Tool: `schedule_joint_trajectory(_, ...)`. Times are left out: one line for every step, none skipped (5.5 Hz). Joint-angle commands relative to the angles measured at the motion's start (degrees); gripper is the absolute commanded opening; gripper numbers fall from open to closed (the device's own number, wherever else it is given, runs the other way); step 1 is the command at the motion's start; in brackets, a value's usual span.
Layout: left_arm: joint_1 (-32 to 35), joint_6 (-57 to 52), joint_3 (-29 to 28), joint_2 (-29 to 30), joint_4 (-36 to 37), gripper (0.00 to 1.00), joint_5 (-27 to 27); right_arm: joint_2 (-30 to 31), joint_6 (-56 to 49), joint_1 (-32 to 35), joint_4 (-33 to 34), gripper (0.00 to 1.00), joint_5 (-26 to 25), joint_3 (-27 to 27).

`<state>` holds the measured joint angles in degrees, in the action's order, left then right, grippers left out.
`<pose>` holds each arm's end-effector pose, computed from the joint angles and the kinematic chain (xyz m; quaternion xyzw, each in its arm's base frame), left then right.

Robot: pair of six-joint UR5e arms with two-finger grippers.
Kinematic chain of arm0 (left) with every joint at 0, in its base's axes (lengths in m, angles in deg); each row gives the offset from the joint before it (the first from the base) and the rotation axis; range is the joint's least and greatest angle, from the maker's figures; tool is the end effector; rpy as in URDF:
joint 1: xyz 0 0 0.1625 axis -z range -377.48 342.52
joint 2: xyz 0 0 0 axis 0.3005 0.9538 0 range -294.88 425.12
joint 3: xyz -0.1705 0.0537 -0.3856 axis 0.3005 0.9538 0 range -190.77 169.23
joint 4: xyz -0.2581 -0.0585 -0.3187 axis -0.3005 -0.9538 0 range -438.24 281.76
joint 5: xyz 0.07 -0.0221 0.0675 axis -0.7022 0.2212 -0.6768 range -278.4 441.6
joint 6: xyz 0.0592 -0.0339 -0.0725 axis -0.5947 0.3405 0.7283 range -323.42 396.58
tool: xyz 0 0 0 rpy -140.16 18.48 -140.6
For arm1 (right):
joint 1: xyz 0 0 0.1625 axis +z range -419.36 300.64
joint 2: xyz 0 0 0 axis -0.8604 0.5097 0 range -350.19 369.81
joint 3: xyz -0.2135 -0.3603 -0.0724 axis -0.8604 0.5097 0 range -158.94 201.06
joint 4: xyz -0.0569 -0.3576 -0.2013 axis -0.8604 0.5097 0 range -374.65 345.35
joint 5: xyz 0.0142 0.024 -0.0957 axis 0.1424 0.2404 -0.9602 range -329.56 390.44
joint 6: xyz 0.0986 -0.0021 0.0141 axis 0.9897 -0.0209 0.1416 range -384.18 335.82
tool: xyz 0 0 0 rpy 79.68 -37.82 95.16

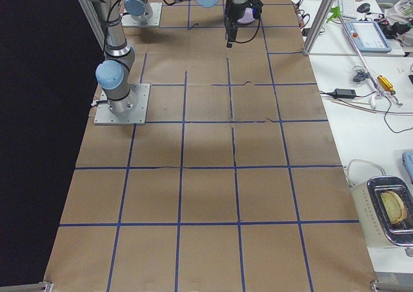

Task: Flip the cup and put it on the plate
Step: 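Carry the upright mug over the lavender plate and lower it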

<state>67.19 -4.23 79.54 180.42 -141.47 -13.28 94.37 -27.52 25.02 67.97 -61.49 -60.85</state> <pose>-0.0653 -0.6458 0.2801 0.3041 0.9516 0.0073 0.0431 0.0780 -0.5334 0.4962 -0.0193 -0.9988 -0.0425 0.0135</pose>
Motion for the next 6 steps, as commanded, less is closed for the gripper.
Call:
schedule_joint_trajectory(0.9,2.7,1.8,-0.8,0.0,0.00,0.0,0.0,0.0,0.0,0.0,1.00,0.0,0.0)
schedule_joint_trajectory(0.8,2.8,2.2,-0.3,1.7,0.00,0.1,0.0,0.0,0.0,0.0,1.00,0.0,0.0)
schedule_joint_trajectory(0.8,2.6,2.3,-0.3,1.7,0.01,0.3,0.0,0.0,0.0,0.0,1.00,0.0,0.0)
schedule_joint_trajectory(0.8,2.8,2.3,-0.3,1.7,0.19,0.3,0.0,0.0,0.0,0.0,1.00,0.0,0.0)
schedule_joint_trajectory(0.7,2.6,2.2,-0.4,1.7,0.94,0.5,0.0,0.0,0.0,0.0,1.00,0.0,0.0)
schedule_joint_trajectory(0.5,2.8,2.1,-1.6,1.2,0.96,0.5,0.0,0.0,0.0,0.0,1.00,0.0,0.0)
